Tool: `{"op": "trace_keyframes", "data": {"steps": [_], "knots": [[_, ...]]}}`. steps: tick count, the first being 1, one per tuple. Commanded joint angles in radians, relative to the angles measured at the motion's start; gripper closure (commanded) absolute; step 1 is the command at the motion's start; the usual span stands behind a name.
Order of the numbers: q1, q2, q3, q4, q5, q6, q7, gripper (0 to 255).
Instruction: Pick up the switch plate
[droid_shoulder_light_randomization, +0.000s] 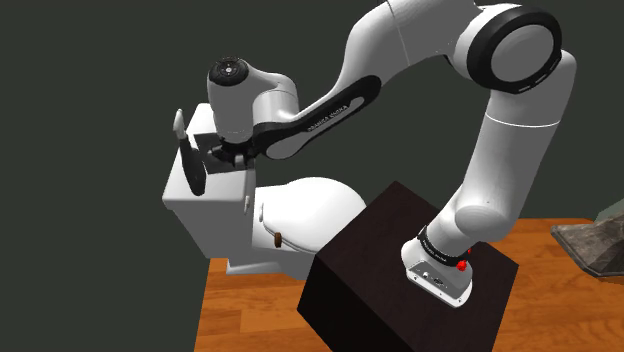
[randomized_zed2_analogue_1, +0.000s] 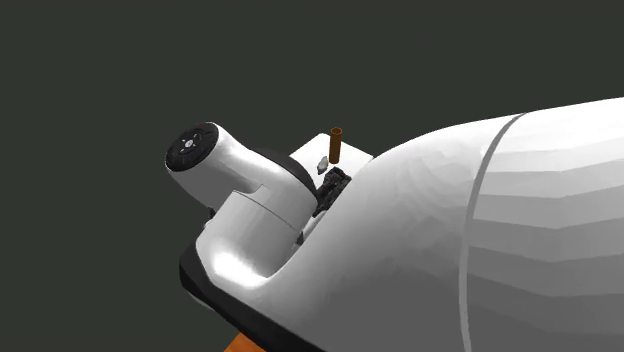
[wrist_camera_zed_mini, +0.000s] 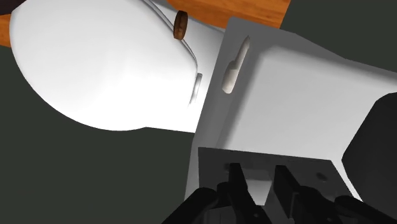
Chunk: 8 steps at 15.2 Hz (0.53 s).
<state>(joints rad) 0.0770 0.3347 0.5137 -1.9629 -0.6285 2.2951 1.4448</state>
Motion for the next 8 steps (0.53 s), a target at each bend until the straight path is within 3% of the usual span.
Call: {"op": "trace_keyframes", "data": {"steps": [1,8], "knots": [[-0.004,-0.016,0.007,0.007,0.018,-0.018,-0.016,255],[-0.018,-0.068,0.028,0.035,0.076,-0.08,-0.07,255]]}}
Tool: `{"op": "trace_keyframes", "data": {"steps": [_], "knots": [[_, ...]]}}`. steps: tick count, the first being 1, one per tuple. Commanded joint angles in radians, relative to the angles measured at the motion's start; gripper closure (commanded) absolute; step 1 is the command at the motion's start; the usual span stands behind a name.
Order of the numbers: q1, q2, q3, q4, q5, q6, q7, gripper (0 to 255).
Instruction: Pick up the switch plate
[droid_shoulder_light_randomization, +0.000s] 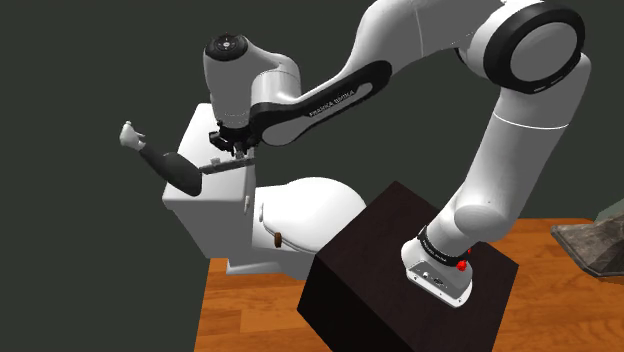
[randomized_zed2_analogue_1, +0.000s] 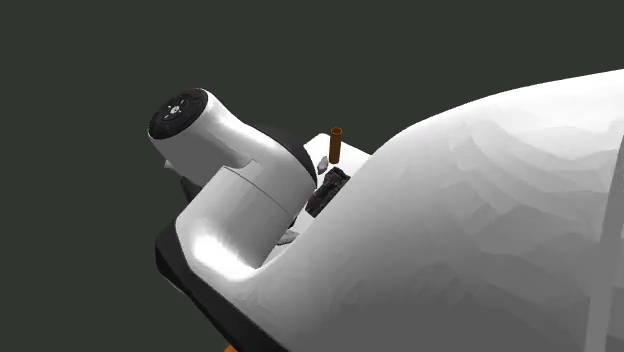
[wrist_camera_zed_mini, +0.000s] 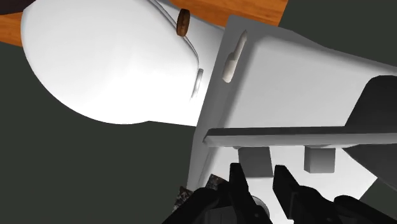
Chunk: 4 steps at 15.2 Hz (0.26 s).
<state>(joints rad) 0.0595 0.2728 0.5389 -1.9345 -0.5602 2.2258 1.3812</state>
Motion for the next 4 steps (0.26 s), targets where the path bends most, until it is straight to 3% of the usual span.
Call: {"op": "trace_keyframes", "data": {"steps": [1,4], "knots": [[-0.002,-0.013,0.006,0.012,0.015,-0.02,-0.014,255],[-0.004,-0.02,0.008,0.018,0.024,-0.031,-0.022,255]]}}
